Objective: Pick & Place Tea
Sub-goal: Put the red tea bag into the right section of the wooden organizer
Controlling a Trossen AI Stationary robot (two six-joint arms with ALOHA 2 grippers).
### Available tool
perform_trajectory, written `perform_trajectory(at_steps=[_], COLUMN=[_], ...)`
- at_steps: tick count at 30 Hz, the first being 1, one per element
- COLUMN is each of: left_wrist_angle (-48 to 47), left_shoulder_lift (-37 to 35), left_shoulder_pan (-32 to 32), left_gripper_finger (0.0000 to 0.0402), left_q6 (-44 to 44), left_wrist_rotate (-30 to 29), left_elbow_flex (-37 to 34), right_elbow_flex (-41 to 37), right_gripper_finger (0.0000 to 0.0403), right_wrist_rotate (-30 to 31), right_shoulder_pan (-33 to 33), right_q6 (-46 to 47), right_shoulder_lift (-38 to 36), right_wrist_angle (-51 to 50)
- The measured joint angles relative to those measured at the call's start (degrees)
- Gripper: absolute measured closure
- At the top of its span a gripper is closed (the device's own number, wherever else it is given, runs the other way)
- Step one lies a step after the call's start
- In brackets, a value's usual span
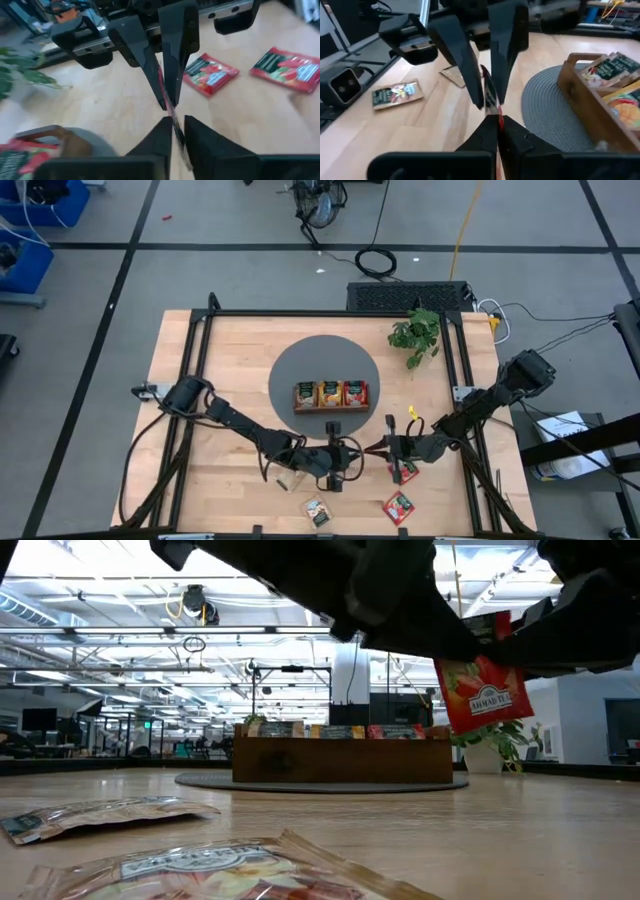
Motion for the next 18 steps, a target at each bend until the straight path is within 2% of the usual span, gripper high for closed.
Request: perform_trajectory(at_steps=[7, 10, 13, 15, 18], left_wrist_angle=[-5.2, -10.9, -15.6, -17.5, -17.2], left_shoulder_lift=[-4.3, -6.3, -8.4, -8.9, -8.9], left_shoulder_pan=[-3.8, -5.8, -8.3, -9.7, -10.7], left_gripper_finger=[0.0268, 0.0244, 0.0227, 0.0222, 0.022], left_q6=[2.6, 1.2, -0.3, -0.5, 0.7], left_wrist_rotate=[-12.2, -16.3, -18.0, -18.8, -19.4], left_elbow_flex=[0.0, 0.0, 0.0, 0.0, 0.0], right_elbow_flex=[0.0, 0.0, 0.0, 0.0, 0.0], right_gripper_finger=[0.0402, 0.0403, 0.0403, 0.0403, 0.0403], right_wrist_rotate=[0.8, 6.7, 13.4, 12.9, 7.3], right_shoulder_pan=[-1.9, -2.6, -4.0, -6.4, -11.5], right_q6=[-1.8, -4.1, -9.8, -12.6, -13.3], right_shoulder_lift=[-0.4, -0.4, -0.7, -1.7, -3.3], right_wrist_angle=[-0.1, 0.3, 1.1, 1.3, 1.0])
